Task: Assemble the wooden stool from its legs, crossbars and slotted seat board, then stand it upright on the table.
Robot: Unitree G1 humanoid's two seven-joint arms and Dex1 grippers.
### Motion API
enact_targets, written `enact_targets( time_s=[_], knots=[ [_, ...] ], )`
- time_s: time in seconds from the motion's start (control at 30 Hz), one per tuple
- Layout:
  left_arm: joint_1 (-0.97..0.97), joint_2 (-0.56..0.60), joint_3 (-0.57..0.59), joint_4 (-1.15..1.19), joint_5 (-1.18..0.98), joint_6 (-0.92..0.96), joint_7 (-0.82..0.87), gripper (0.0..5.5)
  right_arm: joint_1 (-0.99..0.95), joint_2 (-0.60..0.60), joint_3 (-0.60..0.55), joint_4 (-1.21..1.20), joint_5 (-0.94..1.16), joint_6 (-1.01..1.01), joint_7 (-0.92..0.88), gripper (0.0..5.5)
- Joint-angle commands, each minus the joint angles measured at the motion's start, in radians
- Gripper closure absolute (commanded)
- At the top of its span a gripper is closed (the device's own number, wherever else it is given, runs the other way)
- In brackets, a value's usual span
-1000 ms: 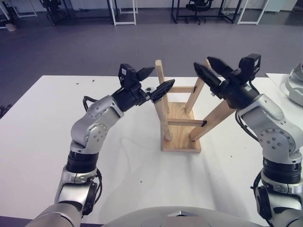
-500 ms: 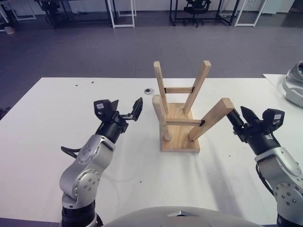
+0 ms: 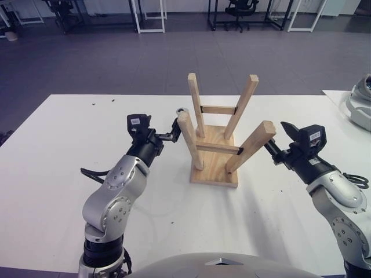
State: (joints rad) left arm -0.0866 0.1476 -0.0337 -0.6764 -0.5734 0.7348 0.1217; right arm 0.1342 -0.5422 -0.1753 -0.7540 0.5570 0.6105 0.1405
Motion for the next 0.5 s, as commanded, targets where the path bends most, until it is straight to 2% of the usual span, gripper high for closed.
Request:
enact_targets(
  time_s=[0.03, 0.2, 0.27, 0.3, 0.4, 0.5],
  knots=[
    [-0.033, 0.004, -0.054, 0.031, -0.038, 0.036, -0.095, 0.12, -0.082, 0.003, 0.053, 0.006, 0.078, -0.026, 0.145, 2.13],
    [-0.003, 0.172, 0.120, 0.079, -0.032, 0.007, -0.216, 0.12, -0.118, 0.005, -0.074, 0.170, 0.035, -0.085, 0.169, 2.13],
    [-0.050, 0.240, 0.174, 0.133, -0.018, -0.019, -0.281, 0.12, -0.171, 0.014, -0.134, 0.212, 0.071, -0.089, 0.159, 2.13],
    [-0.100, 0.261, 0.194, 0.165, -0.017, -0.034, -0.305, 0.12, -0.210, 0.018, -0.161, 0.220, 0.109, -0.080, 0.155, 2.13],
    [-0.430, 0.242, 0.233, 0.243, -0.135, -0.043, -0.366, 0.12, -0.410, -0.006, -0.236, 0.211, 0.334, -0.027, 0.137, 2.13],
    [-0.590, 0.193, 0.232, 0.270, -0.254, -0.036, -0.421, 0.12, -0.541, -0.030, -0.281, 0.191, 0.572, 0.008, 0.083, 2.13]
  ],
)
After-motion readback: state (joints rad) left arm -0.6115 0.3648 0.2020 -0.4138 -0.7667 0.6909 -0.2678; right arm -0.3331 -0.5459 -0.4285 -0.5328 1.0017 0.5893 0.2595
